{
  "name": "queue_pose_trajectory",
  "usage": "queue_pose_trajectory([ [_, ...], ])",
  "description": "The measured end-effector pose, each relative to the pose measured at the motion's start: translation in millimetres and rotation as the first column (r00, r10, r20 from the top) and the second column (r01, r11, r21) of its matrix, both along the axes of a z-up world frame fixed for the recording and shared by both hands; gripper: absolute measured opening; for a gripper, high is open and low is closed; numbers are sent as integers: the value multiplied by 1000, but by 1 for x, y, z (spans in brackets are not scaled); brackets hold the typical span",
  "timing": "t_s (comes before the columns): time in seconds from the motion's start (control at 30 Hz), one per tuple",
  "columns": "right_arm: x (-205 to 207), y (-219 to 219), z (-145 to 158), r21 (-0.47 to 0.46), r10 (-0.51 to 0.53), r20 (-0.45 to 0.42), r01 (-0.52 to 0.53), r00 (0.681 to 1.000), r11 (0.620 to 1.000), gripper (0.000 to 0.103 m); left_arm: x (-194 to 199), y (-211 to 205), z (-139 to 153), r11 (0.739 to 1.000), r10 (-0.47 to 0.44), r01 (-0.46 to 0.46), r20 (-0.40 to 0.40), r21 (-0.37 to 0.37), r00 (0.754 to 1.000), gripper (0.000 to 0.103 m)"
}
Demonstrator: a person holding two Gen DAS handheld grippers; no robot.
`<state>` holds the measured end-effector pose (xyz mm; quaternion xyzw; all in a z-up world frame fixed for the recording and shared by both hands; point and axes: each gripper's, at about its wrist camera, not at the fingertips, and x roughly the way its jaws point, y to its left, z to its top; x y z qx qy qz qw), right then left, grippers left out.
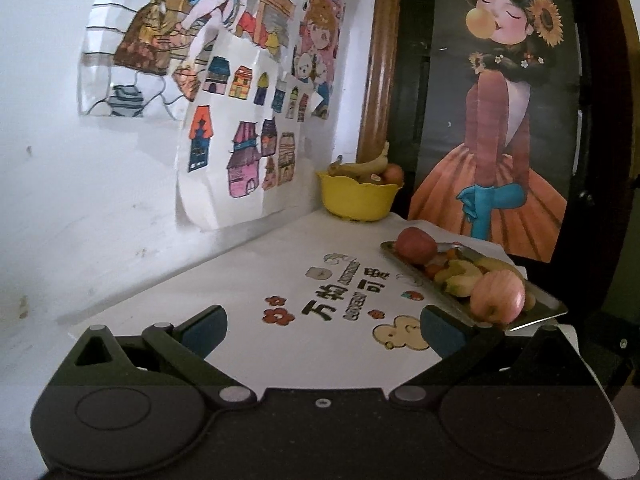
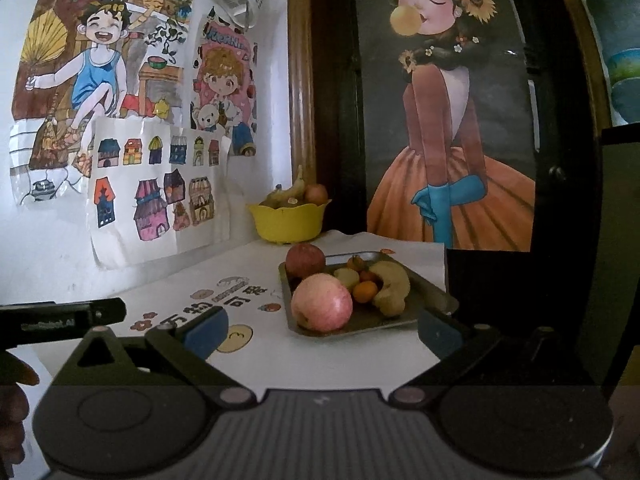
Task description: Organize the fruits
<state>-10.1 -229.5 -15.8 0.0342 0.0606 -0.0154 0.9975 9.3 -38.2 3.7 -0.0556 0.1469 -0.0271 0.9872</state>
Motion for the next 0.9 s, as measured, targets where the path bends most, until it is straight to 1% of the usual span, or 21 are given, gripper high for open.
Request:
queue_pose_trajectory([
  [0.43, -6, 2, -19, 33, -31, -13, 32, 999, 999, 103, -7, 6, -11, 1000, 15, -15, 2, 13, 1000, 102],
  [0.73, -4, -1, -26, 42, -38, -32, 40, 999, 998, 103, -5, 9, -19, 1000, 23, -23, -7, 7, 1000, 102],
  [0.9, -7, 0, -29, 45, -43, -23, 44, 999, 998, 103, -7, 10, -23, 1000, 26, -26, -7, 3, 1000, 102],
])
